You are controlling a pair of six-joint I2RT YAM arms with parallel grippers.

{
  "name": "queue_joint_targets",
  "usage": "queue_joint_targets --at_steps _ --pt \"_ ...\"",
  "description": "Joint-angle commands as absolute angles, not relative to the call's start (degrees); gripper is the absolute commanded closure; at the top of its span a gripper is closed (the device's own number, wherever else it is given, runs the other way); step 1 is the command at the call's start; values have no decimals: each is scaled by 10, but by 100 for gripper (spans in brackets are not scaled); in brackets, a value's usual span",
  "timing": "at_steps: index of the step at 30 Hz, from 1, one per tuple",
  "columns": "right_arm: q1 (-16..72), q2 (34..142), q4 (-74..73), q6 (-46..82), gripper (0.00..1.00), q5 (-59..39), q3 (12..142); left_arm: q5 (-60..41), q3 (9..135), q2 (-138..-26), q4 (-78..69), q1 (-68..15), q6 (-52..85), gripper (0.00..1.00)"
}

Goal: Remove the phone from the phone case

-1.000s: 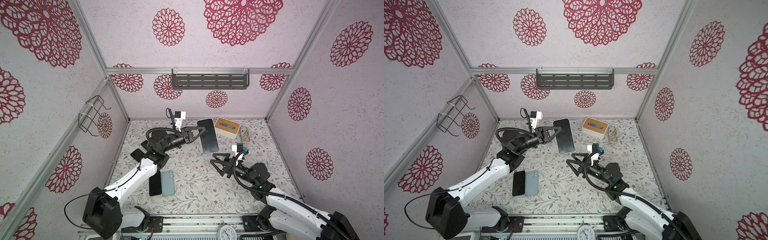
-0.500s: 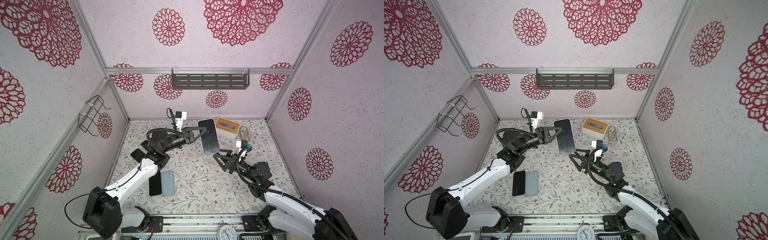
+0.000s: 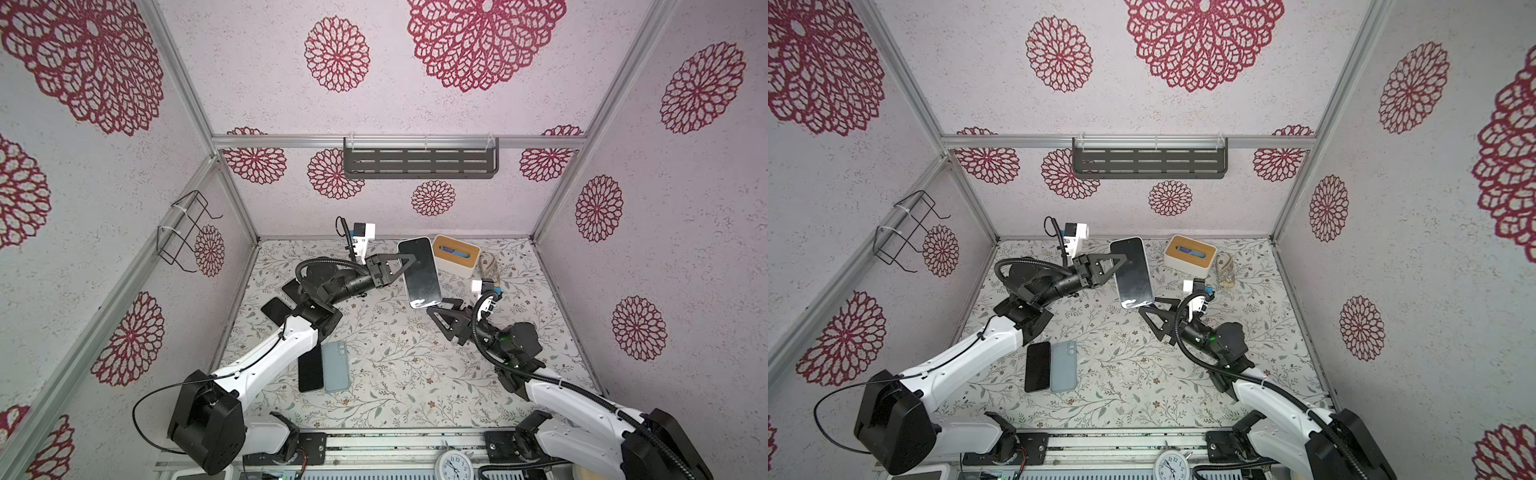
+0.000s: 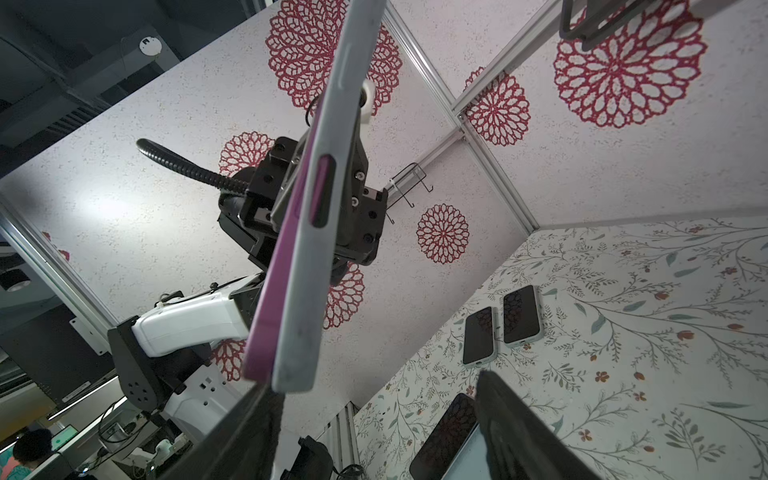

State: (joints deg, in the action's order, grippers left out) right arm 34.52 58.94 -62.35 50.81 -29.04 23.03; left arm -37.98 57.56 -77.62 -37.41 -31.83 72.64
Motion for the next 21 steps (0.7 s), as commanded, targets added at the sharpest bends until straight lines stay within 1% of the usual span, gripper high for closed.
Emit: queue_joint_targets --at_steps 1,7,9,16,21 --pt "331 595 -654 529 27 -281 254 -398 580 -775 -415 -337 731 100" --pt "319 594 -661 541 31 -285 252 -398 571 -769 -396 -344 725 100" --pt "318 588 -658 542 35 -286 250 -393 563 -767 -383 -344 720 100" --pt "317 584 -697 584 58 -307 231 -372 545 -778 -366 -344 717 100" --pt "318 570 -711 597 66 -308 209 -370 538 -802 -386 -345 729 100"
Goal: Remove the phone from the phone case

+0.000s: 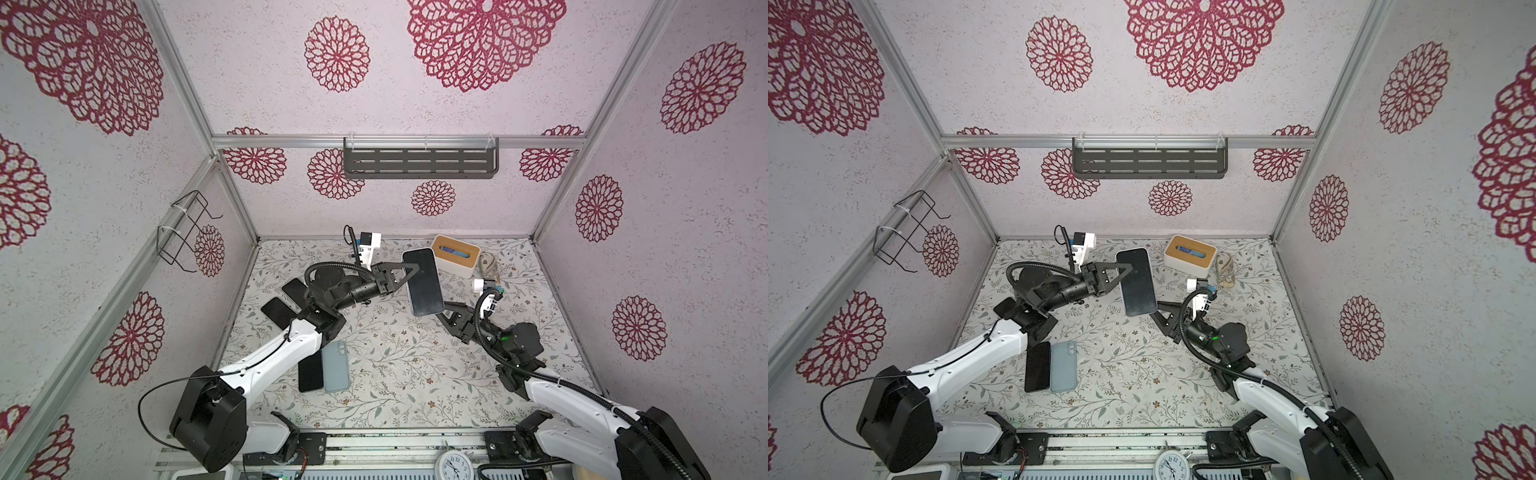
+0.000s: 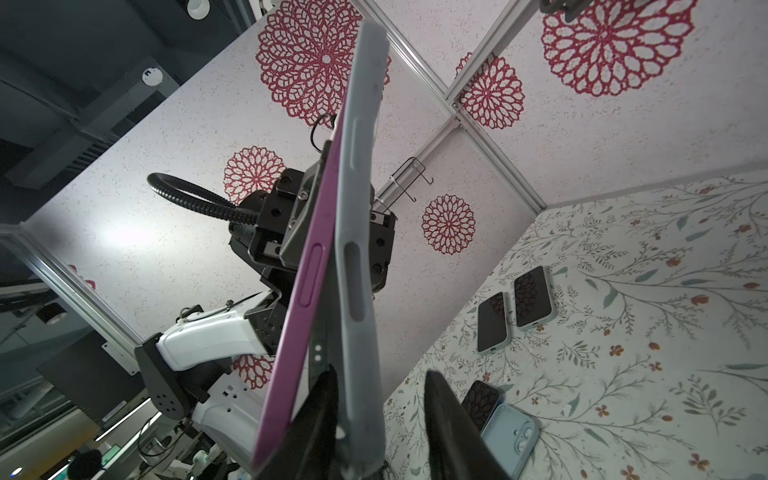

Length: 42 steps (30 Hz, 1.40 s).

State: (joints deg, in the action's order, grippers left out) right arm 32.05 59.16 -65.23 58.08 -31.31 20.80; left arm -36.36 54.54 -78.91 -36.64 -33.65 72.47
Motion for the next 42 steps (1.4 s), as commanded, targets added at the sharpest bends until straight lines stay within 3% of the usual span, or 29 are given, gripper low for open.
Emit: queue_joint_targets --at_steps 1,6,10,13,17,19,31,42 --pt "318 567 -708 597 68 -308 207 -369 536 -806 -392 -345 733 100" --pt "318 559 -714 612 82 -312 195 -366 530 -818 -397 -346 732 100" --pt "318 547 -720 630 98 -306 176 -354 511 -834 -402 -349 733 100" --pt "319 526 -688 641 100 -286 153 -331 482 -839 -397 -351 728 100" --pt "322 488 -633 643 100 -258 127 -307 456 -857 -382 -358 711 66" --pt "326 473 -596 639 100 -251 121 -296 449 -870 -383 -366 705 55" --pt "345 443 -483 640 100 -197 75 -230 464 -867 -290 -391 601 11" --pt "346 437 -467 660 100 -166 49 24 562 -776 51 -549 242 9"
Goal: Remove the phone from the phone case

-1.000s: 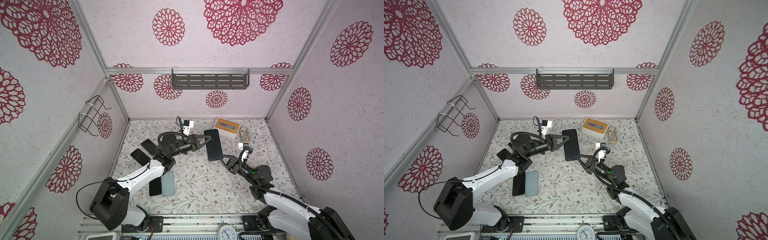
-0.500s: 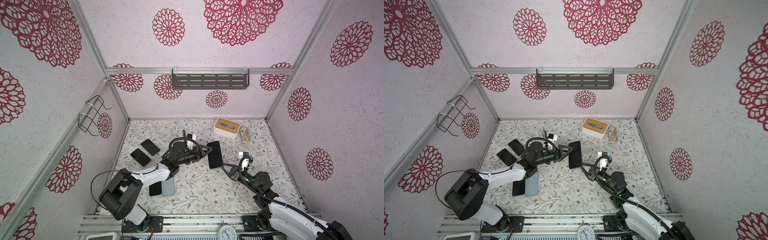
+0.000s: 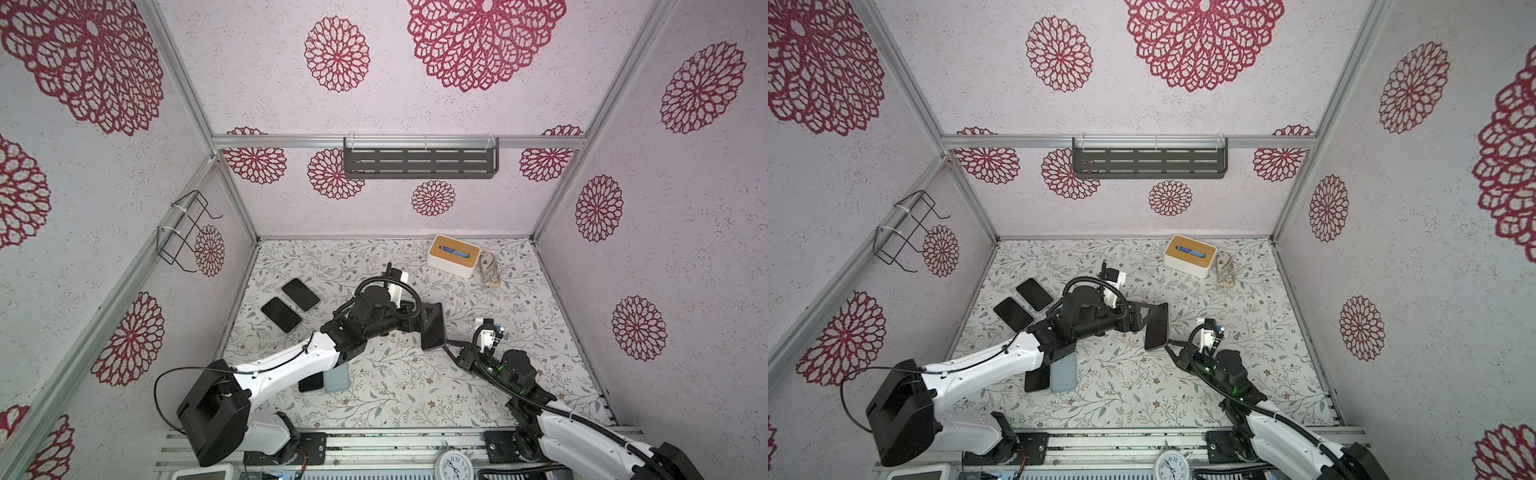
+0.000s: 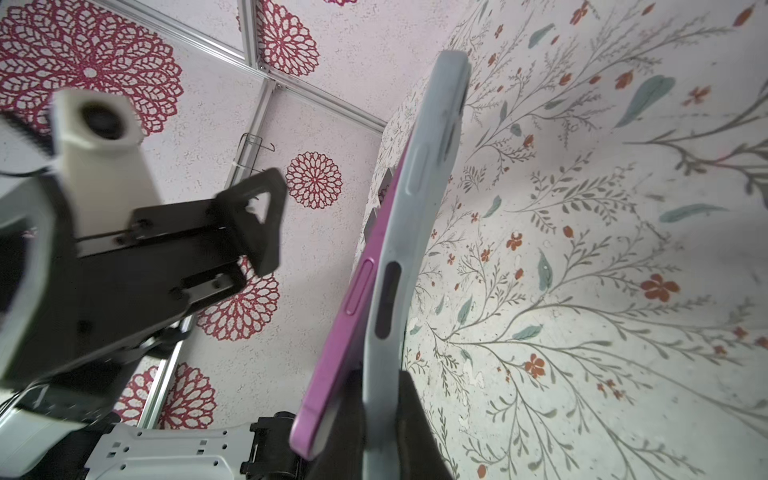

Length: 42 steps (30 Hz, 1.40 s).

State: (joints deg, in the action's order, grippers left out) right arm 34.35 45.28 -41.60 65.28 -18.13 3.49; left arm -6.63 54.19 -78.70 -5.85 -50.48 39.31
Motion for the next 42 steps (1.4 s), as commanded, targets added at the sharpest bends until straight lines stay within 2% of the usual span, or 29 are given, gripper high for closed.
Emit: queue_joint_targets --at_steps 1,6,13,31,36,42 --pt "346 437 -467 660 100 -168 49 46 568 -776 69 -568 212 9" --pt "346 433 -464 659 100 -169 47 141 600 -803 144 -631 117 17" --pt "346 425 -456 658 100 -170 43 205 633 -854 169 -657 68 23" --pt "346 425 -457 655 100 -175 37 129 609 -862 110 -667 62 25" --pt "346 424 -461 656 100 -177 36 153 621 -888 117 -672 65 31" --pt "346 420 -461 660 100 -177 35 230 634 -904 107 -684 51 44"
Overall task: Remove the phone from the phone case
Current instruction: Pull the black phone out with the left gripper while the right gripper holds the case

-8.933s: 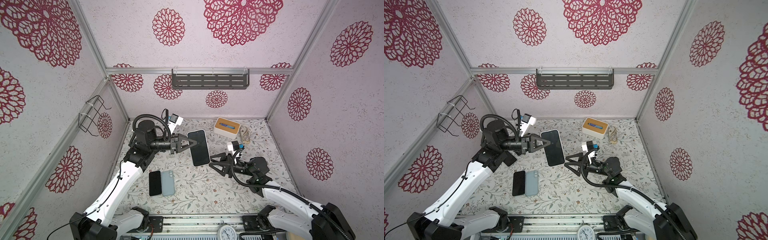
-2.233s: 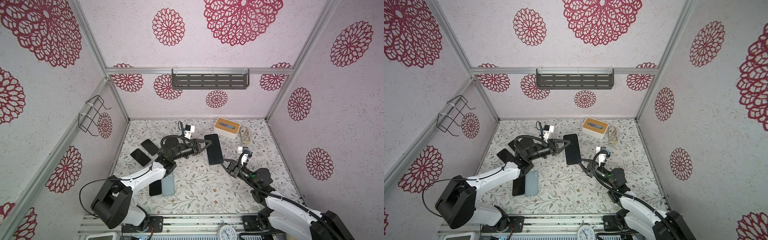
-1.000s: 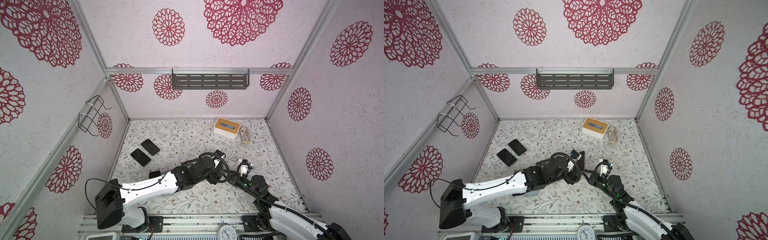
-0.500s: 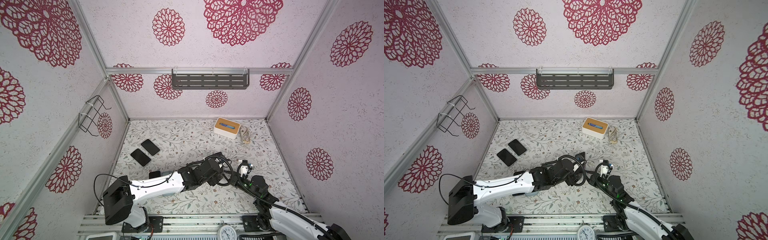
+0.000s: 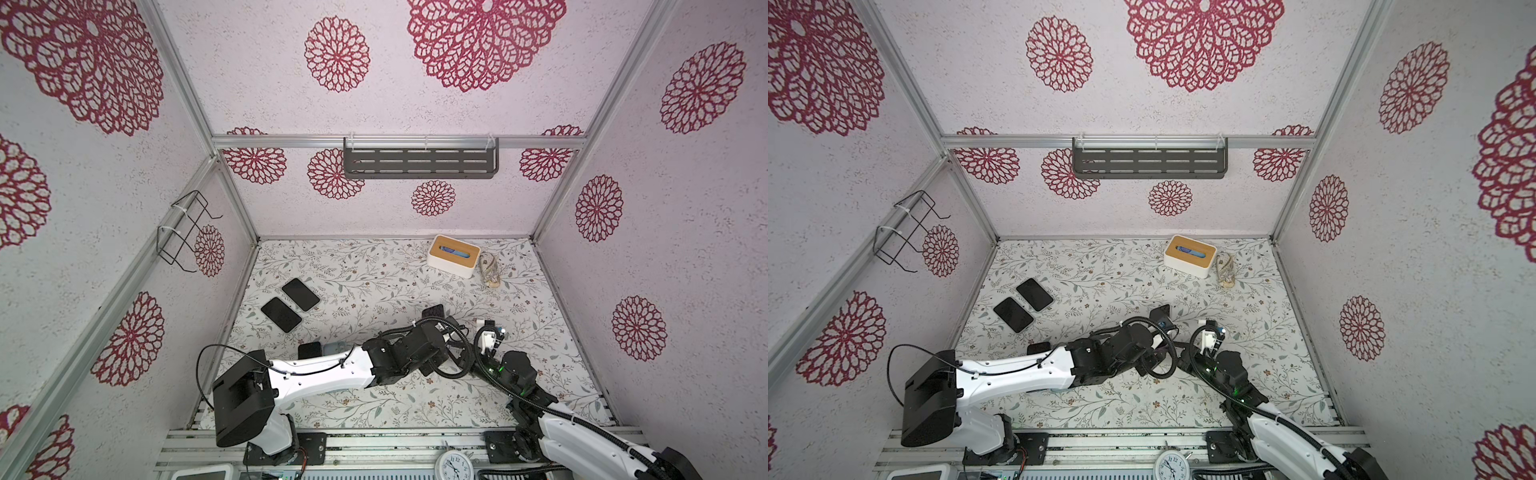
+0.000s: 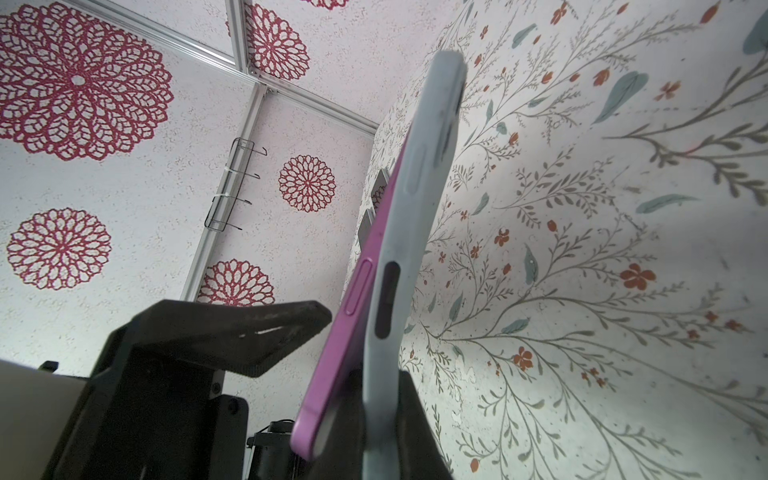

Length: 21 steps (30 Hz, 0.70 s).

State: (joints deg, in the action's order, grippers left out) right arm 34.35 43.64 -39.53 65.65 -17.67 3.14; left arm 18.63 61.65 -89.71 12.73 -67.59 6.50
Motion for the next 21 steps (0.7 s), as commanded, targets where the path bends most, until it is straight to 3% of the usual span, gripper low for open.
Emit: queue_joint_targets --at_steps 1,8,21 --pt "346 418 -461 660 100 -178 34 243 636 -908 104 -687 46 46" --pt "346 417 -467 666 100 -179 30 306 626 -913 63 -702 16 59" --pt "346 418 -477 677 100 -182 30 258 605 -937 -7 -701 3 82"
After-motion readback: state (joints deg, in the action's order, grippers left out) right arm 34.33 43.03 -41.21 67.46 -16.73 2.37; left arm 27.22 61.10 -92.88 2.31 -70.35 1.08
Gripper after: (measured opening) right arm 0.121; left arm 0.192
